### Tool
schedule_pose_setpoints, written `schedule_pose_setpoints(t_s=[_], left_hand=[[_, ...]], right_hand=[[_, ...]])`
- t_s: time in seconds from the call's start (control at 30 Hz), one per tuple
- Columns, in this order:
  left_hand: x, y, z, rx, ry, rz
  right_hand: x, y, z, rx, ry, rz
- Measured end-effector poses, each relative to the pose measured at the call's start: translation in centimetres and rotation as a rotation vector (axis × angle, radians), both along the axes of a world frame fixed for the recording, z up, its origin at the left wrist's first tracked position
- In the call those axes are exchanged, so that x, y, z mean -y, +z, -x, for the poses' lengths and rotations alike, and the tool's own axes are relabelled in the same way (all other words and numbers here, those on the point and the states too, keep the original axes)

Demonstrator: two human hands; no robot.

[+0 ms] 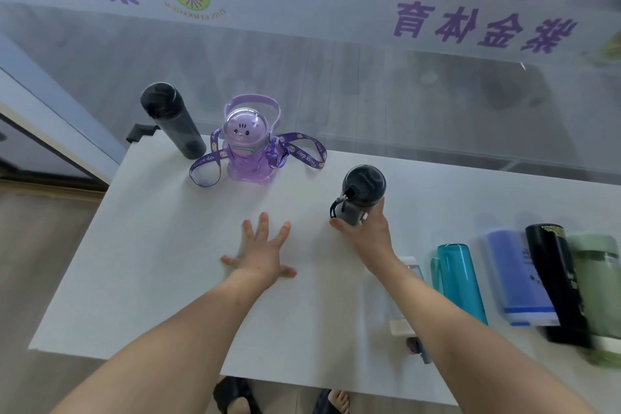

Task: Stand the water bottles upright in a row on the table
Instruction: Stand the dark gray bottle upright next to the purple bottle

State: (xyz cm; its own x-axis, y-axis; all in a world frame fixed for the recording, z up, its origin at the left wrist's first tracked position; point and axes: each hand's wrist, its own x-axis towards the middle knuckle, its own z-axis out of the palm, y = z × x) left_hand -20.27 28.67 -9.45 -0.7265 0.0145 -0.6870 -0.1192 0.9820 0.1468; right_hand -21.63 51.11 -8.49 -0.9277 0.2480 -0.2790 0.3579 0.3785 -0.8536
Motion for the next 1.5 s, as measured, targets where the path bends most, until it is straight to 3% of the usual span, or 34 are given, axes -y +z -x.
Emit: schedule_pose_setpoints(t_s=[0.4,0.57,0.97,1.5], left_hand=[[0.0,-0.3,0.1,0.000,0.010,-0.010],[0.0,0.0,0.0,0.001,0.008,-0.002],[-0.5,0.9,1.2,-0.017,-0.012,0.078],[-0.4,0.4,1.7,-0.005,0.001,0.055]], right_hand=[[1.0,-1.1,1.1,-0.087,-0.021,-0.110],[0.3,-1.6,0.5,-0.069,0.058,0.016],[1.6,-2.7,0.9,-0.155,-0.056,-0.013],[1.5,-1.4,10.3,-0.186,-0.041,-0.093]])
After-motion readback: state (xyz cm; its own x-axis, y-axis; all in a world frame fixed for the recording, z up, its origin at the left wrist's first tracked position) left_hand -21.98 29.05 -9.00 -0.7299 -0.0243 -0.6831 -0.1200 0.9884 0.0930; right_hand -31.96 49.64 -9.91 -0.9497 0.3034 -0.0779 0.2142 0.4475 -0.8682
